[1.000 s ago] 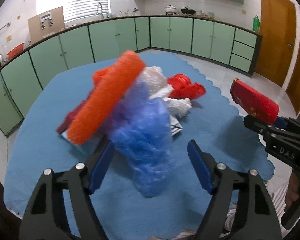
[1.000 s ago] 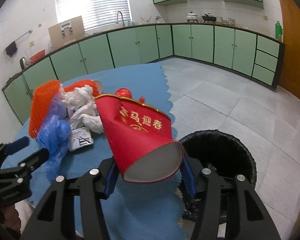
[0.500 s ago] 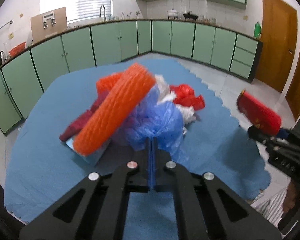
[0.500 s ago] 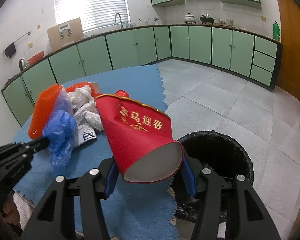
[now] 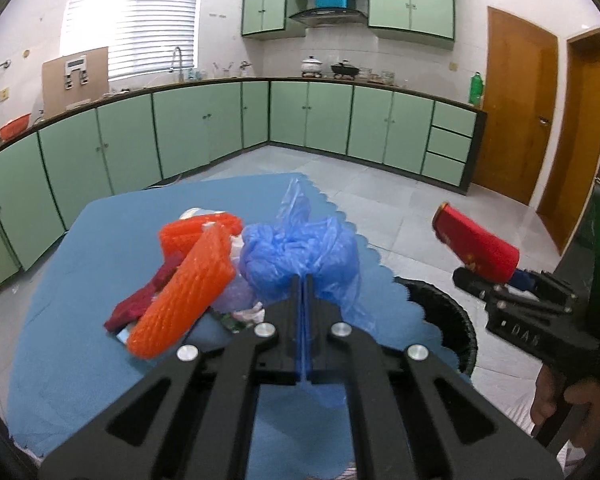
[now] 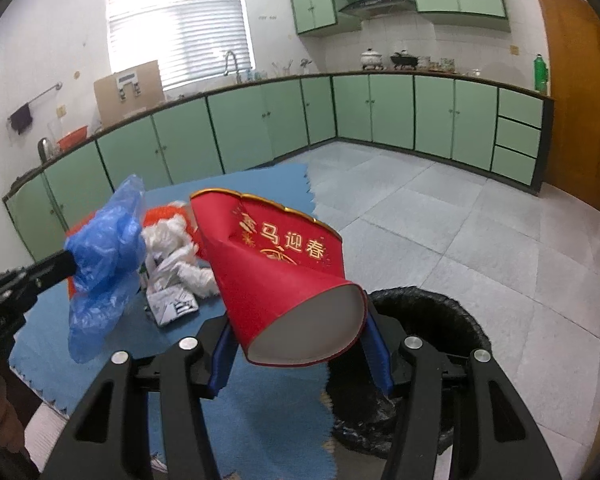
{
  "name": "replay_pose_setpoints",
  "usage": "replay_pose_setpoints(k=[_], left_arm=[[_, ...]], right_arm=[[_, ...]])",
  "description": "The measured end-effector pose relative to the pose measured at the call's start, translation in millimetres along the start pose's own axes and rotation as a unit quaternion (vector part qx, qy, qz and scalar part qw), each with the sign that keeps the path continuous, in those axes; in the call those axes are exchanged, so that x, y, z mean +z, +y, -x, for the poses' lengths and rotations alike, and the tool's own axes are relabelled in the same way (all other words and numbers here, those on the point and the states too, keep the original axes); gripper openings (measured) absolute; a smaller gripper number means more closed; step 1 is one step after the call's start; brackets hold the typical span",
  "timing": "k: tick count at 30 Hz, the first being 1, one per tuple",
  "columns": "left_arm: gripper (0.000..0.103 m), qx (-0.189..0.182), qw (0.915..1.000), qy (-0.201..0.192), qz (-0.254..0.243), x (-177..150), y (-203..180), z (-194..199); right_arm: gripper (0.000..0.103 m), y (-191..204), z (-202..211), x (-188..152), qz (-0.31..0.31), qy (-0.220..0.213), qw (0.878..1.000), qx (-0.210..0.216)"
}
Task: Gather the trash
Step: 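Carry the red cup and blue bag over the black bin with both tools, then open both tools to drop the cup and bag into the bin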
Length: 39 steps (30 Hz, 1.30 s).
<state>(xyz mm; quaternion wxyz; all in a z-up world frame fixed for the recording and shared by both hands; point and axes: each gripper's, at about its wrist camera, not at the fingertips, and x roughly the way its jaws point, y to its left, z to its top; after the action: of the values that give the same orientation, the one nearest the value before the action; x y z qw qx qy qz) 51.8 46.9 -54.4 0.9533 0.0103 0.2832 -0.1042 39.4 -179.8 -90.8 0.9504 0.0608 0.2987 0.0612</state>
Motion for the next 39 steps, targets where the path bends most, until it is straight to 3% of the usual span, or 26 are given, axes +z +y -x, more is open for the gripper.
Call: replay_pose_setpoints(k=[16,28,36,39], left_arm=[[0.000,-0.102,0.9935,0.016,-0.046,7,-82,-51],[0.000,-0.167,0.9820,0.059,-0.065,9,-149,-126],[0.000,-0.181,0.9757,0.104,-0.066,-2,-154,-172],[0.005,-0.181,0.9736,0.119,-0.072,-6,-156,-179]], right_arm=[[0.054,-79,15,-5,-0.047,0.002,0.995,-0.090],[0.055,-144,-10,-19,-0.083,0.028,0.988,-0.128],[0.055,-159,-43,-39,-0.095,0.069,0.984,-0.134],[0.055,-160,-54,-44,-0.093,0.083,0.984,-0.129]])
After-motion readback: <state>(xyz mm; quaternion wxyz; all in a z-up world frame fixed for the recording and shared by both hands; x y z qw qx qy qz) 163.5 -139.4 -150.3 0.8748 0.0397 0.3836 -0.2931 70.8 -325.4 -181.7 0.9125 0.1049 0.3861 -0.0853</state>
